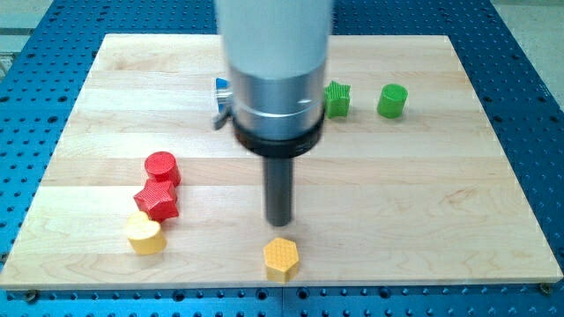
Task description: Push hexagon towards the heart
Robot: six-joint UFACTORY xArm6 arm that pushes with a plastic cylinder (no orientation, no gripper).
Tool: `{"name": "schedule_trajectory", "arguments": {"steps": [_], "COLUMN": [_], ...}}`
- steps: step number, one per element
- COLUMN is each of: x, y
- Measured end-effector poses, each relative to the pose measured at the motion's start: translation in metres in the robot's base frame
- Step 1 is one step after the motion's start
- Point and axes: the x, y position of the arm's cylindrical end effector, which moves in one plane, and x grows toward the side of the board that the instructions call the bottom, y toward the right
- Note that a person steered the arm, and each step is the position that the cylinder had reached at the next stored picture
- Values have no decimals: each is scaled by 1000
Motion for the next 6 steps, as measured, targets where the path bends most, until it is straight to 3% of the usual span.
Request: {"name": "schedule_trajectory", "arguments": {"steps": [1, 6], "x": [70, 55], "y": [46, -52]}}
